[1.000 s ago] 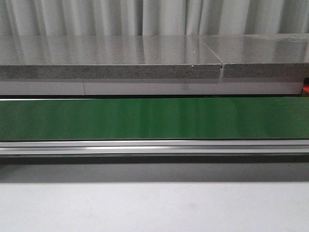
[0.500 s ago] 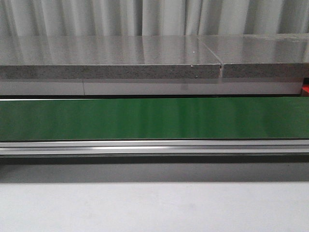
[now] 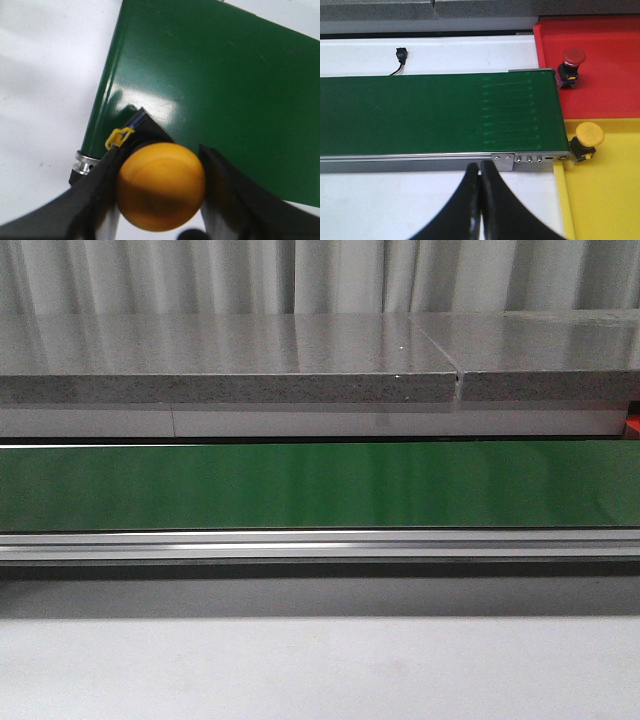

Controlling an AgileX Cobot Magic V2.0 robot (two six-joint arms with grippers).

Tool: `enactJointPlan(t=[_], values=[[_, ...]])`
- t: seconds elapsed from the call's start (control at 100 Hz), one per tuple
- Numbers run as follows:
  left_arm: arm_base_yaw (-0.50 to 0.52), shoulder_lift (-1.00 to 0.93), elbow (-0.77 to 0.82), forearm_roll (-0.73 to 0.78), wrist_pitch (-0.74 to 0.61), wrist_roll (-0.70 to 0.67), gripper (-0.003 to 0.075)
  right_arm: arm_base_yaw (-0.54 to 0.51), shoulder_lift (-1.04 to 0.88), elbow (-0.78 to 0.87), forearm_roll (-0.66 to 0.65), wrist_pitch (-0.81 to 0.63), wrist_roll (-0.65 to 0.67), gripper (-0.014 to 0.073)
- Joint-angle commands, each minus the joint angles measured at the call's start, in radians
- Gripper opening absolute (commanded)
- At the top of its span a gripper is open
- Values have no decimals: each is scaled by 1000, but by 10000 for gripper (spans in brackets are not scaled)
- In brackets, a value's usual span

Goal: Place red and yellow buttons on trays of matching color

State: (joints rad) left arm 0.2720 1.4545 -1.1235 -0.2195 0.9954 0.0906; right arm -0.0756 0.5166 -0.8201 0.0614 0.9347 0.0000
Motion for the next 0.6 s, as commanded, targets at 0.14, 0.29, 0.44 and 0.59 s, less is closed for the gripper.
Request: enactJointPlan(t=[0.14,0.29,0.44,0.59], values=[[-10,25,-64,-19,-16,2,181,1,4,-22,3,-65,-8,-67],[-10,51,-71,-19,-20,2,291,1,4,-22,3,-65,-8,-67],[-10,64,-71,-19,-20,2,501,1,4,-22,3,-65,-8,-67],[-10,63,-71,-34,-37,2,536,1,4,-22,3,-65,-8,-67]])
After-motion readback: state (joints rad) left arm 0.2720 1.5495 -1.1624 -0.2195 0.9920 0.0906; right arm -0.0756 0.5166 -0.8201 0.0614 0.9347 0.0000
